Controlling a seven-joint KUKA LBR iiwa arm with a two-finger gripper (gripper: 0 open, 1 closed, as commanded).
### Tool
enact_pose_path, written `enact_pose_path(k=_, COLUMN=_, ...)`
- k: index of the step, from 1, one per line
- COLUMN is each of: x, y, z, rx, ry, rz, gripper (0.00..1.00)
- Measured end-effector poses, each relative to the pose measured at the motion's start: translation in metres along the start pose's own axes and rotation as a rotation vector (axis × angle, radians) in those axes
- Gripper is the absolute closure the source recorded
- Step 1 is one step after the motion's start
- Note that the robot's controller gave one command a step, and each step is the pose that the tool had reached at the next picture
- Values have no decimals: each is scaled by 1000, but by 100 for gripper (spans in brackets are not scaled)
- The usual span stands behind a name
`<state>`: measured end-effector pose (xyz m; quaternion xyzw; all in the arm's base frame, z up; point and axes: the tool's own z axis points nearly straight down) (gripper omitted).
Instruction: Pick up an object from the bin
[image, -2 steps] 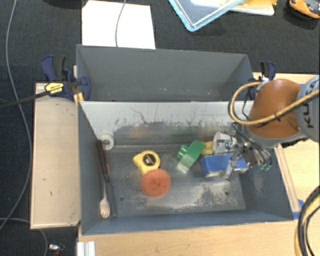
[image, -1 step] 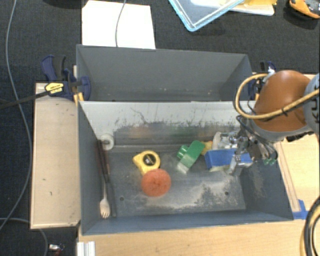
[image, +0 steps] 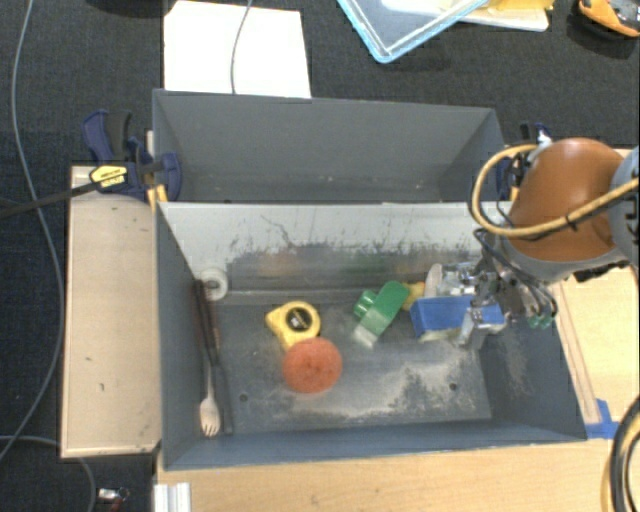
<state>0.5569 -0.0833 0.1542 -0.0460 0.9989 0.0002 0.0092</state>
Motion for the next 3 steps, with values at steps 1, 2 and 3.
enact_pose_path(k=1, x=1, y=0, z=-13, rx=-1, ry=4, rz=1, gripper=100)
enact_pose_path(k=2, x=-1, y=0, z=-37, rx=0, ry=0, rz=2, gripper=100)
enact_pose_path(k=3, x=-1, y=0, z=-77, rx=-1, ry=3, rz=3, gripper=100)
